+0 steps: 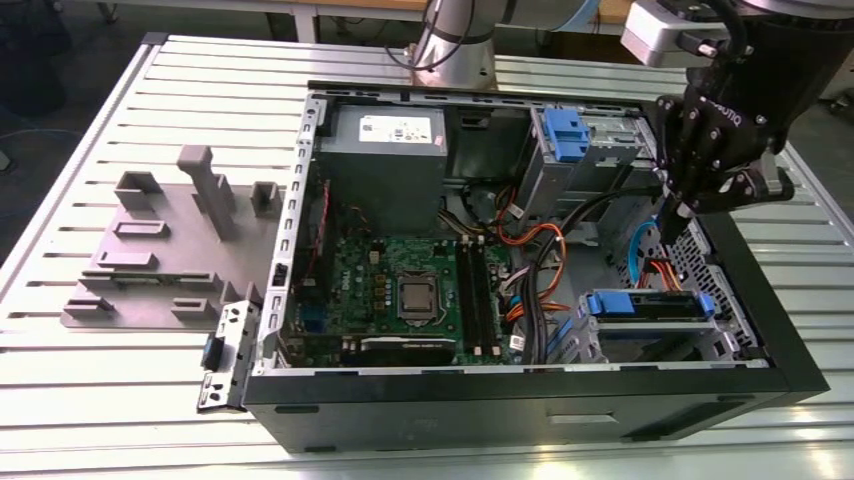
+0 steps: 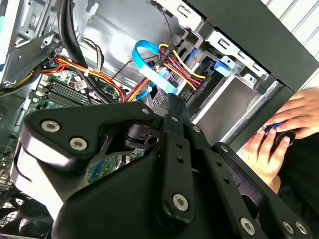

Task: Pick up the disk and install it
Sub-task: 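Insert the second disk wire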

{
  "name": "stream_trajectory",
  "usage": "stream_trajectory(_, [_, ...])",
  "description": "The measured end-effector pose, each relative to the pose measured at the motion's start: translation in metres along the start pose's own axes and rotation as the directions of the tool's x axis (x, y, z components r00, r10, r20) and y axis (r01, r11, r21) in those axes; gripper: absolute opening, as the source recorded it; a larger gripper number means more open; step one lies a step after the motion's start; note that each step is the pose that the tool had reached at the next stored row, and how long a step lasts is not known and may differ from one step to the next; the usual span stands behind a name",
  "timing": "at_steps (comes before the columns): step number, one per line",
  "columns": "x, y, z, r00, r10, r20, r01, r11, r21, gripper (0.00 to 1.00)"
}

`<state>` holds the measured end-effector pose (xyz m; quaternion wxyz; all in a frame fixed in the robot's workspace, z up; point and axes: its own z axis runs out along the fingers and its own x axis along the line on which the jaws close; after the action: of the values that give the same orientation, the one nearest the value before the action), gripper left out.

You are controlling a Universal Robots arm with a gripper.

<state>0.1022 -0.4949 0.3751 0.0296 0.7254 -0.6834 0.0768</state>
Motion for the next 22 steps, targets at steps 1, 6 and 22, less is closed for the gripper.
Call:
stream_trajectory(1, [0.0,0.0,0.0,1.0,0.0,-0.0008,0.0,1.0,-0.0001,0.11])
stream_trajectory(6, [0.0,0.0,0.0,1.0,0.0,-0.0037,0.0,1.0,-0.0003,0.11])
stream_trajectory(22, [-0.0056,-0.0035,-0.0004,0.9993,-0.005,-0.0381,0.005,0.9999,-0.016,0.31])
